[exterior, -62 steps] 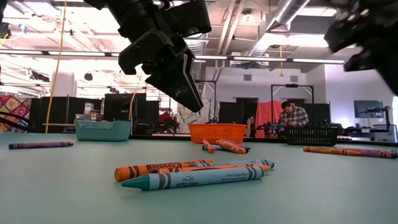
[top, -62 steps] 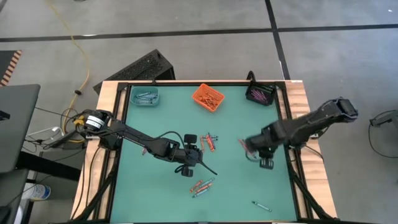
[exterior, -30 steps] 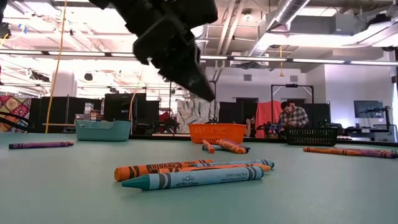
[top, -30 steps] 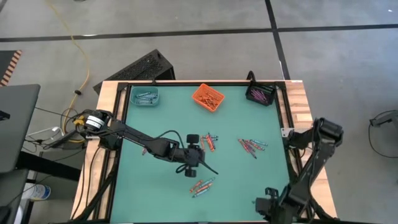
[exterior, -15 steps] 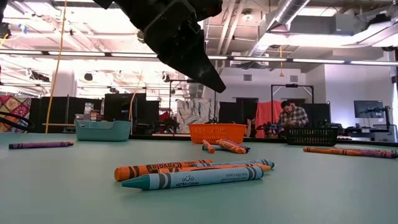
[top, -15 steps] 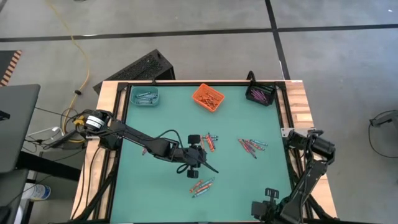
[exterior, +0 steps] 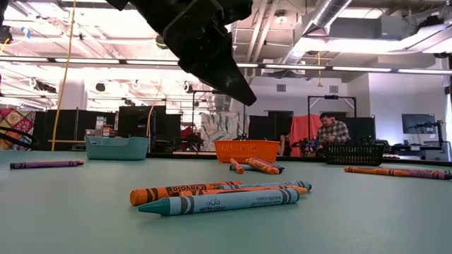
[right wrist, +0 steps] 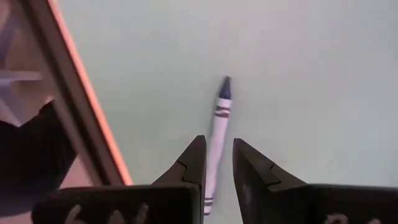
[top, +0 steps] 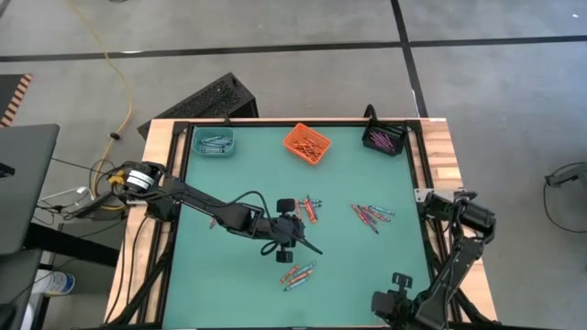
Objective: Sort crayons
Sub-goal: Put the blue crayon into the blue bin
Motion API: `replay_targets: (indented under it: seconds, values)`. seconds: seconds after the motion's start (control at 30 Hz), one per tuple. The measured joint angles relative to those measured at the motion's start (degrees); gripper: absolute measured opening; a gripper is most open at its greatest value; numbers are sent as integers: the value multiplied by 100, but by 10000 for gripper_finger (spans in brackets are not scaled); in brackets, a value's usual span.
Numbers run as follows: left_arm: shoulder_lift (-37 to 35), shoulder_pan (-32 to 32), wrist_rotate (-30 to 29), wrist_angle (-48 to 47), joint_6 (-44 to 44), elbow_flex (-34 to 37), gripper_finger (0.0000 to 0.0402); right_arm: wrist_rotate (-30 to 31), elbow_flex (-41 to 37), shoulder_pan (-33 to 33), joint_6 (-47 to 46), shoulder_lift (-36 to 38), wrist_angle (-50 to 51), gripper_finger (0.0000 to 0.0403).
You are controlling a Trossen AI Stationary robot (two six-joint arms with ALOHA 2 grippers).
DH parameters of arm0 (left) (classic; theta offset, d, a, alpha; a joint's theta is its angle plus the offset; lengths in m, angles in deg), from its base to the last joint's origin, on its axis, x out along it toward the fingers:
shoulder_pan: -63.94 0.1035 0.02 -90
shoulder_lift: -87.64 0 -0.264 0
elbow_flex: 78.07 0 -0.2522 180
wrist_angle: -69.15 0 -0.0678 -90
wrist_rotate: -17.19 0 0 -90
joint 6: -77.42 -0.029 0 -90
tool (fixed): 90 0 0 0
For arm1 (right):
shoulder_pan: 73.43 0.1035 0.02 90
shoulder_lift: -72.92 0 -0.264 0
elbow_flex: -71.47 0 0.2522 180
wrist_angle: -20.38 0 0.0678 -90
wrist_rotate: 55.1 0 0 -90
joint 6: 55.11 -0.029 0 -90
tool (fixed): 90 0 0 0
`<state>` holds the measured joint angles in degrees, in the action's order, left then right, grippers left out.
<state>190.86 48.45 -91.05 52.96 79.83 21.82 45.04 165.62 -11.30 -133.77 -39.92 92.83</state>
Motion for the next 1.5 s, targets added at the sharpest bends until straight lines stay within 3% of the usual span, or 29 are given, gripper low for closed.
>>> replay_targets:
  seconds: [0.2,0.57,0.93,1.13,1.5]
  values:
    - [0,-2,7,-88,42,0,112,-14,-368,137,-264,-3,-715,71]
    - [0,-6,42,-62,46,0,112,-62,-717,142,-550,35,-967,69]
    - [0,-79,40,-64,46,0,112,-104,-728,78,-211,24,-970,8]
    - [0,-181,42,-30,44,0,112,-135,-729,26,18,19,-961,3]
    - [0,-378,591,495,-99,-12,112,-80,44,-164,793,-28,208,1]
